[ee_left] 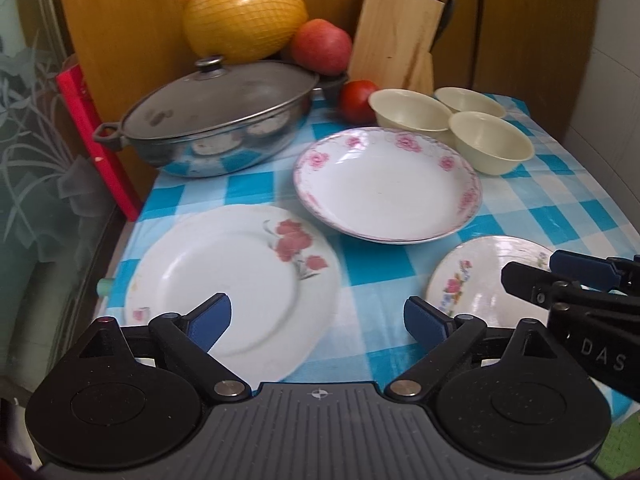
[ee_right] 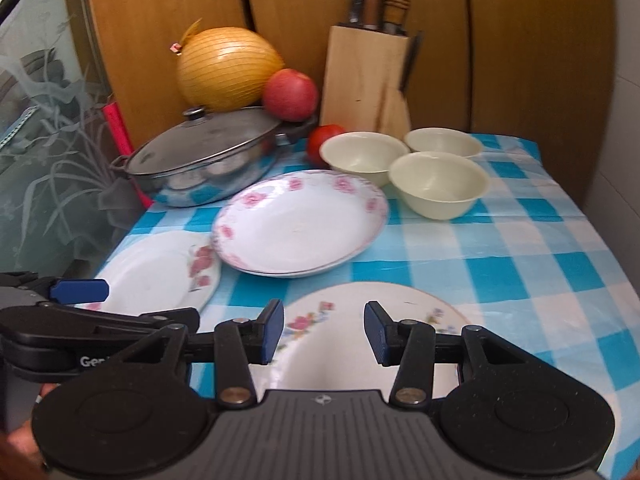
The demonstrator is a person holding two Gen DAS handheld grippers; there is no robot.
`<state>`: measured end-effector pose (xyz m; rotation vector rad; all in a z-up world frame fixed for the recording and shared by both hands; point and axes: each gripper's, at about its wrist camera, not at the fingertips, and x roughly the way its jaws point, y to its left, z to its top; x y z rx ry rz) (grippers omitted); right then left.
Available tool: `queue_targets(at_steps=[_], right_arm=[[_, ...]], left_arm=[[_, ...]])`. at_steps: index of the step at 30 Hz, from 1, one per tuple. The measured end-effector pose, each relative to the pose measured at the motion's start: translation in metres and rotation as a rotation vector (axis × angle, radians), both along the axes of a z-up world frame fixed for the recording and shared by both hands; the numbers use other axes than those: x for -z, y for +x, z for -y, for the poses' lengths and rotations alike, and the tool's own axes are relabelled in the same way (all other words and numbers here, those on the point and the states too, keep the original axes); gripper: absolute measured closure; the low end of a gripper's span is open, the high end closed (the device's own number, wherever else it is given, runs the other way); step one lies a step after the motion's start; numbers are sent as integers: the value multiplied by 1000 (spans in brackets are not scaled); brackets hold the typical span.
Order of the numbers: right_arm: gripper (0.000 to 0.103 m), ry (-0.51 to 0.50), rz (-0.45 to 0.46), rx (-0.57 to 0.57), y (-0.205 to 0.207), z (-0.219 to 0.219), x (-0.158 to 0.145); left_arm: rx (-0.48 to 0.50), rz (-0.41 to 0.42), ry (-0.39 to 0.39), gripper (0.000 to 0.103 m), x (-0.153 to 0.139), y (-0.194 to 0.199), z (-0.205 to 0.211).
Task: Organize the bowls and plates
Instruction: 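Grasp the rim of the white red-flower plate with the left tool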
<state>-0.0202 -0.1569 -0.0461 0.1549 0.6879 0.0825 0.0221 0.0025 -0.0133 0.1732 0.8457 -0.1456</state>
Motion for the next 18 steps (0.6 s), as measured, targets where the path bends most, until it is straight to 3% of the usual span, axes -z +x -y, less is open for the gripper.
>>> queue_targets(at_steps=[10, 18], right_arm=[[60, 49, -4, -73, 27, -40, 0], [60, 129, -77, -105, 54, -61, 16]], left_arm=[[-103, -7, 39, 5, 1, 16, -49], [-185, -129, -42, 5, 17, 46, -100]])
